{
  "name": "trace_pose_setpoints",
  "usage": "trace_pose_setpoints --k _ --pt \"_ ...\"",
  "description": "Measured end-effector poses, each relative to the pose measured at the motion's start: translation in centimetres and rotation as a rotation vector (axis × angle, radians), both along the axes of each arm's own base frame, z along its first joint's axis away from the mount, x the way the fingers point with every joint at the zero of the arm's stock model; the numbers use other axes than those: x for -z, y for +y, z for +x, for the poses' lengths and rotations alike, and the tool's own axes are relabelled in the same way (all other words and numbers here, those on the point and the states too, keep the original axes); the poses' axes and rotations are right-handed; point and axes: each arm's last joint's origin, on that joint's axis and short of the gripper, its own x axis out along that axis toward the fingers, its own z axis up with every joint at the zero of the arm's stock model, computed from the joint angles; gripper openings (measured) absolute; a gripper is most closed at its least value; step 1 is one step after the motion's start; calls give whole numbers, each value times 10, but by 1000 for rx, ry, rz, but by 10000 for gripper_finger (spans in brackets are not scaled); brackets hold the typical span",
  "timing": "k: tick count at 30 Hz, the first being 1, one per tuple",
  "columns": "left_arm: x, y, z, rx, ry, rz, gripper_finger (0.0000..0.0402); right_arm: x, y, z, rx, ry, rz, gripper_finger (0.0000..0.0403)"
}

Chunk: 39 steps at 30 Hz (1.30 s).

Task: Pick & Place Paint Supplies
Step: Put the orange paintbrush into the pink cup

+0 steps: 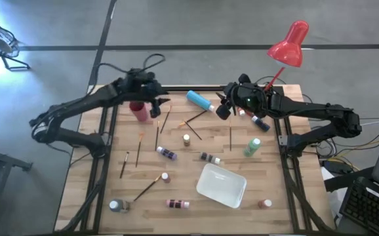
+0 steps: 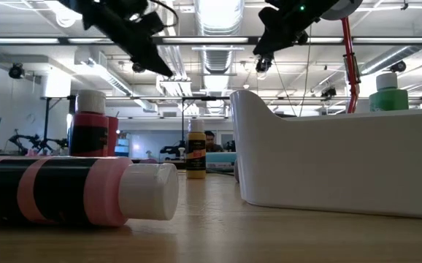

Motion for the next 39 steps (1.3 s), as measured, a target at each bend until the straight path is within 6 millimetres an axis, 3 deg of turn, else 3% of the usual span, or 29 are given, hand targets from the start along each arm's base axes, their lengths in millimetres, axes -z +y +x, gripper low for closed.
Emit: trace_pose_setpoints --k 11,18,28,32,39 --pt "13 28 51 167 333 17 131 0 0 0 3 8 -3 175" --pt "35 34 74 233 505 40 131 1 0 0 -2 23 -17 174" --pt "68 29 95 291 613 37 131 1 0 -1 -16 53 -39 146" --pt "74 29 107 166 548 -52 130 1 0 -1 -15 52 -38 141" --pt "71 32 113 -216 368 -360 126 2 0 -1 -15 63 -31 155"
